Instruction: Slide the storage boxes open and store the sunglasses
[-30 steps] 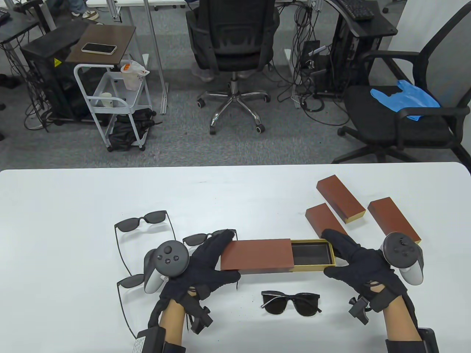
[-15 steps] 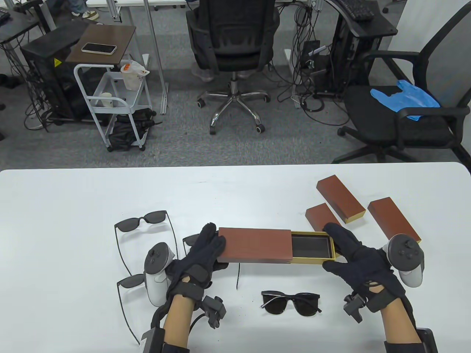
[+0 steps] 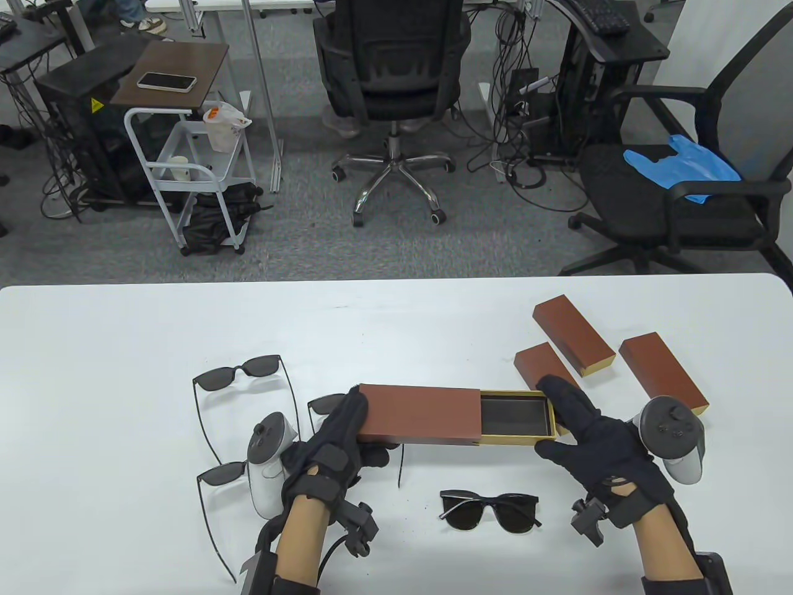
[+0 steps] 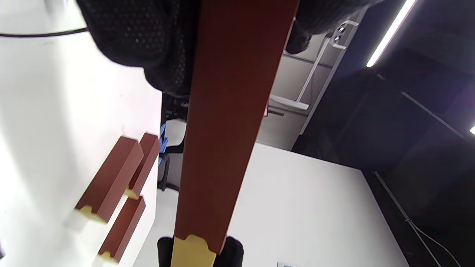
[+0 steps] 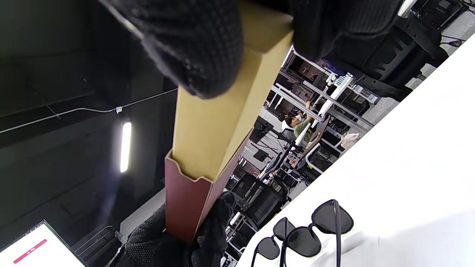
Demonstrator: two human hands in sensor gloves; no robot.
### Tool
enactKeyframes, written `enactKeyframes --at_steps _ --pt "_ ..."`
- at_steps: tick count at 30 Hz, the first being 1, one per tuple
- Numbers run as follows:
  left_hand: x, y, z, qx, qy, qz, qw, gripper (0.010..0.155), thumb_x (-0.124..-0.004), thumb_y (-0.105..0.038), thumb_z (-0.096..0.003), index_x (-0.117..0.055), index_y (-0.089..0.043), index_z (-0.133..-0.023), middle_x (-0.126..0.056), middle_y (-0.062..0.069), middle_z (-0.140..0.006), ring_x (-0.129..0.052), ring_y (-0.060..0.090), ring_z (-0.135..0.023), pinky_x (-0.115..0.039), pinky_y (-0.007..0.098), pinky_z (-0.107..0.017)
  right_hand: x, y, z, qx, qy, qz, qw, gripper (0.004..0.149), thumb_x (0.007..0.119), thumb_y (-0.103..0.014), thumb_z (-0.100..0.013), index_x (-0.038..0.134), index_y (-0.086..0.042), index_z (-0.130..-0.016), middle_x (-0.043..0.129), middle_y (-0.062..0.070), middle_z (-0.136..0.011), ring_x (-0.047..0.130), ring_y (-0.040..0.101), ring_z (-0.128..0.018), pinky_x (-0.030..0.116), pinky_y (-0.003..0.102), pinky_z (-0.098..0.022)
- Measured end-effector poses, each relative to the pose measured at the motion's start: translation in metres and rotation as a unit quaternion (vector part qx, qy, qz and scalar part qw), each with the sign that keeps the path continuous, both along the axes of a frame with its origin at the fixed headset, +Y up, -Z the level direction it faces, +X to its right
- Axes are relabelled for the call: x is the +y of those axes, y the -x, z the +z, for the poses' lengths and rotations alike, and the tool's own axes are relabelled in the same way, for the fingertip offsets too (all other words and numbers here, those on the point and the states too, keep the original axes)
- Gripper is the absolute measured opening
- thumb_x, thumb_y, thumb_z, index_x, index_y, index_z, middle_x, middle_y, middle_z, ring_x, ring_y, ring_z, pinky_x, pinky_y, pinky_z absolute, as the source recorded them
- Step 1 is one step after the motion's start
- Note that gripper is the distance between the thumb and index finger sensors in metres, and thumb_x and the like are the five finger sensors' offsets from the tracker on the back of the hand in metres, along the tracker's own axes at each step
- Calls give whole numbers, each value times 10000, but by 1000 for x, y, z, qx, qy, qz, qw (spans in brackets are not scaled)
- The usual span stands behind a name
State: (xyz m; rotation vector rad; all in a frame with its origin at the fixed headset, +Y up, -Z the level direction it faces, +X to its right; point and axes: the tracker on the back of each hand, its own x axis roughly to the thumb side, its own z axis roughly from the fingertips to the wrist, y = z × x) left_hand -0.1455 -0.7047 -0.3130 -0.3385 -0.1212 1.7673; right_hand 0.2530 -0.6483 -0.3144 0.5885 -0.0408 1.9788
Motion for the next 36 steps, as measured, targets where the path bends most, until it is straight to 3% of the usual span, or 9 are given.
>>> enactKeyframes --at_steps 3,6,10,15,20,29,36 --pt "2 3 1 28 -8 1 1000 740 -562 -594 -625 -327 -154 -1171 -756 115 -990 -901 274 -732 -802 436 -501 0 2 1 -27 -11 24 999 904 952 -321 -342 350 -233 -1011 424 147 -1084 671 424 -915 583 598 -683" --pt "2 8 2 58 -11 -10 998 737 -554 -603 -627 -327 -161 -1171 -758 110 -982 -901 264 -721 -802 427 -496 -10 6 1 -98 -27 149 984 925 944 -411 -329 349 -216 -1010 442 157 -1077 664 445 -913 603 606 -666" --pt "0 15 3 85 -8 -3 996 736 -546 -608 -628 -326 -164 -1173 -755 107 -981 -898 257 -720 -799 423 -498 -36 25 -3 -86 23 290 953 804 909 -447 -352 490 -210 -995 535 173 -1052 672 467 -897 612 612 -651" --pt "-3 22 3 108 -6 -3 994 733 -539 -612 -628 -332 -169 -1174 -758 105 -978 -899 253 -715 -798 423 -500 -58 60 -1 -29 -22 430 902 553 910 -420 -344 768 -271 -857 814 93 -925 849 387 -787 720 551 -598" --pt "-10 24 2 127 2 -1 992 731 -536 -606 -625 -325 -175 -1176 -747 110 -987 -889 261 -730 -788 438 -518 -74 83 4 8 -58 475 878 445 921 -392 -337 864 -271 -761 932 76 -806 933 351 -684 776 523 -537" --pt "-17 29 0 140 13 -2 990 730 -539 -601 -623 -328 -172 -1175 -748 117 -988 -888 269 -735 -784 450 -528 -96 108 11 42 -126 577 806 409 925 -388 -323 897 -257 -710 985 73 -715 977 320 -608 803 515 -498" --pt "-18 36 0 147 15 5 989 729 -535 -603 -624 -324 -178 -1177 -742 115 -993 -883 269 -743 -781 453 -534 -99 112 13 40 -140 583 799 387 907 -356 -341 889 -258 -714 983 62 -692 974 308 -590 801 511 -495"
